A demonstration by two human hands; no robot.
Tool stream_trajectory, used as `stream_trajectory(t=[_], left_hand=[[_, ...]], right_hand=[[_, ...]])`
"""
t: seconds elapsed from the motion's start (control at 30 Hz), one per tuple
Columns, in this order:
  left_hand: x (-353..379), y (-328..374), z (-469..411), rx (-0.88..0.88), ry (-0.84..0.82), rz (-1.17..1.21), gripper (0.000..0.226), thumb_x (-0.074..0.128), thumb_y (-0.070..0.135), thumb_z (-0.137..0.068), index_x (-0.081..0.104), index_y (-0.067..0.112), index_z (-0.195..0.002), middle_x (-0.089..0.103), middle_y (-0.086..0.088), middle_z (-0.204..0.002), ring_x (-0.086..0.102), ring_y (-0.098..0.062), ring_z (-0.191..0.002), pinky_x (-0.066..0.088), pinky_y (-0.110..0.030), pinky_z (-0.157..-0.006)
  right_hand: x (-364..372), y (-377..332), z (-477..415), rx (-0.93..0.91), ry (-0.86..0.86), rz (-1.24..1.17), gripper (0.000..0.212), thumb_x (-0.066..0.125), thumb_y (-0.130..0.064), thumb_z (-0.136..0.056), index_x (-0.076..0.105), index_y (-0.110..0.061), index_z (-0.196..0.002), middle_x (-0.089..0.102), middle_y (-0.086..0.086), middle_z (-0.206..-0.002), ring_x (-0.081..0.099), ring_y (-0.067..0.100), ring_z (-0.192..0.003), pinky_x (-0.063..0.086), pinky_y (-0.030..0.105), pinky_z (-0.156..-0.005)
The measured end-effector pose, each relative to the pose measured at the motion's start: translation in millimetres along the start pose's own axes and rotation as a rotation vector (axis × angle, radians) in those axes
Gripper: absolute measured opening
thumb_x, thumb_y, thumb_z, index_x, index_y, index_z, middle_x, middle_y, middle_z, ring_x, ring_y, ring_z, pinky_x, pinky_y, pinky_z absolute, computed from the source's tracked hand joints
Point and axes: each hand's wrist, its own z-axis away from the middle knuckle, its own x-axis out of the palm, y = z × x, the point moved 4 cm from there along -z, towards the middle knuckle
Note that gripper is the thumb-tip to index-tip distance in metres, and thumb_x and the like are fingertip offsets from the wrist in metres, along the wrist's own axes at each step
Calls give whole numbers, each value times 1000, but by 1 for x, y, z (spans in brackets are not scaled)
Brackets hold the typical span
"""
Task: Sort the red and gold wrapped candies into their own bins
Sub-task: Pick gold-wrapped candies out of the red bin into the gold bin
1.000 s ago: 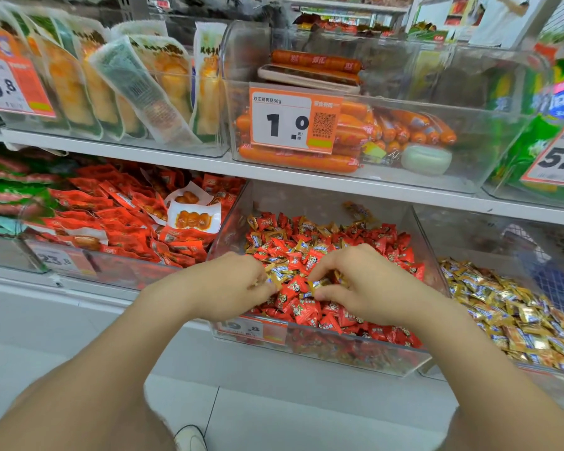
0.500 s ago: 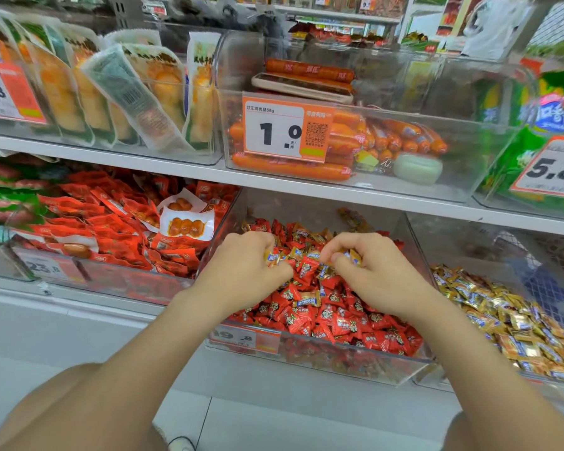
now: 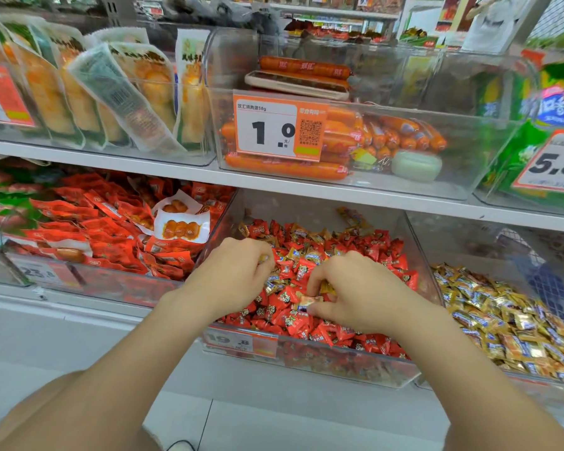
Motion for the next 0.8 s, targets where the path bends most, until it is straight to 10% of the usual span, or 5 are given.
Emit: stream_trajectory(t=[0.2,0.4,0.8], left_hand=[[17,-2,1,47,-165,-189,29,48,34,-110,73,25,-122,57,-4,-119,62,-30,-109,52,-43,-93],[25,-6,1,86,-265,-206,6,59,34,-105,62,28,-105,47,4,-107,59,-26,-97,52,-46,-86],[7,5,0,125,-115,25,13,44,22,-107,56,27,-102,60,5,-76,50,-13,-58,36,-31,-53]], right_hand=[[3,-11,-1,2,28,34,26,75,-56,-87,75,-37,-105,67,-14,-86,65,18,-97,47,32,-73],[-10,1,6,113,65,-221,26,69,-50,-71,60,-26,-75,61,-4,-59,53,8,-61,55,35,-66],[-25,37,13,247,403,-306,60,45,-44,-106,38,-15,-54,36,-1,-40,36,16,-41,34,34,-50]])
